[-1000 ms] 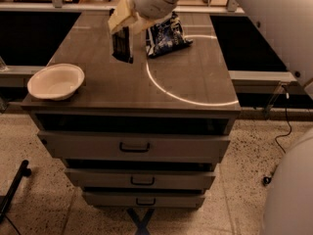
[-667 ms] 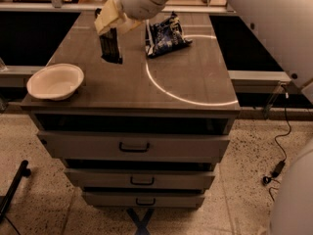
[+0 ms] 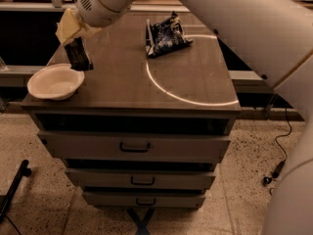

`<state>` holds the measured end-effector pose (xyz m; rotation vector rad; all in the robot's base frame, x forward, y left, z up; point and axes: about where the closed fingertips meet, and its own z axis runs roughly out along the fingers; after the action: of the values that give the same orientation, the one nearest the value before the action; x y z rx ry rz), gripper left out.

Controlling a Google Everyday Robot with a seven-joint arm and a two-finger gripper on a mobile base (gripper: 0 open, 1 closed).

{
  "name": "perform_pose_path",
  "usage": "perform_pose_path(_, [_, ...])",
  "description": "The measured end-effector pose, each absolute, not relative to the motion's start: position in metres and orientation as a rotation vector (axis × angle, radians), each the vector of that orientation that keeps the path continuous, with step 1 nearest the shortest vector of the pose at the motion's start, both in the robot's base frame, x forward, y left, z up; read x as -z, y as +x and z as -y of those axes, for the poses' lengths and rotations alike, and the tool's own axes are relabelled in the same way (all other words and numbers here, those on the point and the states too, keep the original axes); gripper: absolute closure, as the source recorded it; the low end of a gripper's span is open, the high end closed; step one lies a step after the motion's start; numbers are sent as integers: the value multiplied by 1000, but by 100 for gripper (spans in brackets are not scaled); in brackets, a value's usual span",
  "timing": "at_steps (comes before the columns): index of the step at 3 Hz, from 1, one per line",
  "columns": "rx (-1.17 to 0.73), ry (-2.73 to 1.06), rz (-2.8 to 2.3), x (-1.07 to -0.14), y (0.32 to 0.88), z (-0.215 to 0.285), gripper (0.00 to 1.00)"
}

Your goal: Move rxbar chocolate near paper bowl

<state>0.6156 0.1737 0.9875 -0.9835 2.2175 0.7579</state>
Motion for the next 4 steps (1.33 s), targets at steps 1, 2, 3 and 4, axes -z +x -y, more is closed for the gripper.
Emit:
perform_pose_path(1, [-640, -1106, -2159, -979, 609, -220, 100])
perform_pose_path(2, [-556, -1159, -2141, -973, 611, -242, 100])
perform_pose_path(3, [-392, -1259, -2184, -950, 625, -264, 100])
perform_pose_path(4, [-296, -1335, -2247, -927, 632, -265, 100])
